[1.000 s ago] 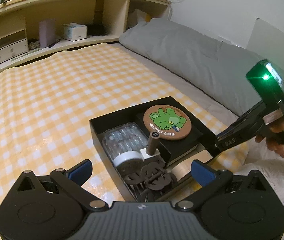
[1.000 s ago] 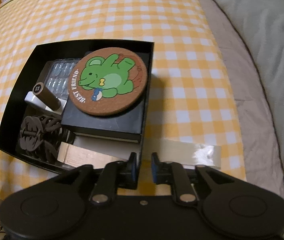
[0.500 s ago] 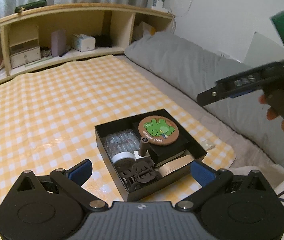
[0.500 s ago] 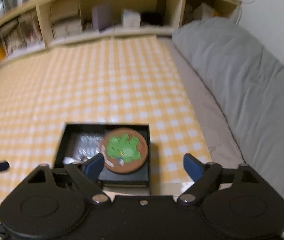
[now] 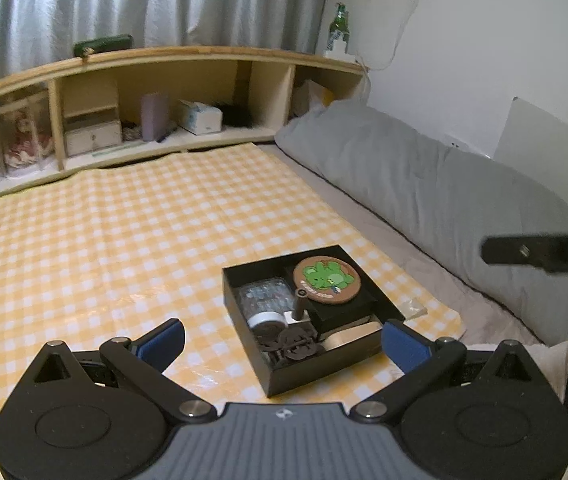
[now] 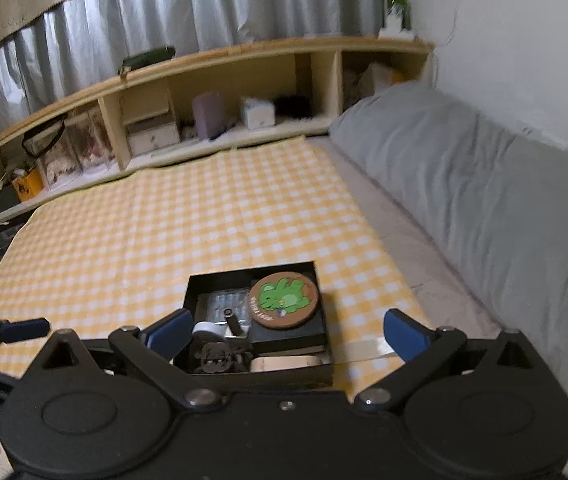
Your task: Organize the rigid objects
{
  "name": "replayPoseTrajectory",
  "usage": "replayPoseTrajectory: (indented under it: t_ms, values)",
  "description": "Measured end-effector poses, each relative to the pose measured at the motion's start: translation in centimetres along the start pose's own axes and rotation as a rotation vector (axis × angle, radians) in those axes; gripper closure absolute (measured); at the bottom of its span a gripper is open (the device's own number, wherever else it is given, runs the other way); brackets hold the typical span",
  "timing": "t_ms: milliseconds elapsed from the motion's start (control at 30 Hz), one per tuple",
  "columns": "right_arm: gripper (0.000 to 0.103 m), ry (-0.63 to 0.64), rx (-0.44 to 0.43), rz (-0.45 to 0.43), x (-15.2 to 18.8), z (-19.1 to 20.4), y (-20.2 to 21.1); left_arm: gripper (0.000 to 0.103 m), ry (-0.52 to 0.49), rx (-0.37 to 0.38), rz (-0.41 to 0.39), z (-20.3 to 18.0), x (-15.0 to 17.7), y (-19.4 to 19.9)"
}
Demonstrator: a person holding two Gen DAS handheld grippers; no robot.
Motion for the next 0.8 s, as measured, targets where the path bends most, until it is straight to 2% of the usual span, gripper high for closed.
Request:
replayPoseTrajectory:
  t_ms: [167, 300, 533, 800]
  values:
    - [0.0, -0.014, 0.008, -0.043, 2.6, -0.5, 2.3, 0.0, 0.005, -0.013, -0.044, -0.1, 0.7, 1.8]
    - [0.0, 0.05, 0.06, -0.109, 4.2, -0.2, 3.7, 0.0, 0.013, -0.012, -0.055, -0.5, 1.3, 2.6]
    - [0.0, 0.02, 0.08, -0.178, 5.5, -0.8, 4.7, 0.0, -0.017, -0.061, -0.093, -1.2, 2.1, 3.5]
    - [0.0, 0.104, 0.103, -0.21, 6.5, 0.4, 4.9, 0.0, -0.015, -0.103, -0.102, -0.9, 2.4, 3.8]
Point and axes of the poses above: each gripper's, at about its wrist camera, not at the fingertips, and y roughly against the way its jaws point, z to its left, x to its underside, the point moved 6 cm from there along -y, roughly the way its jaws point, and after that the axes turned 5 degrees about -y, right-handed, at the moved point
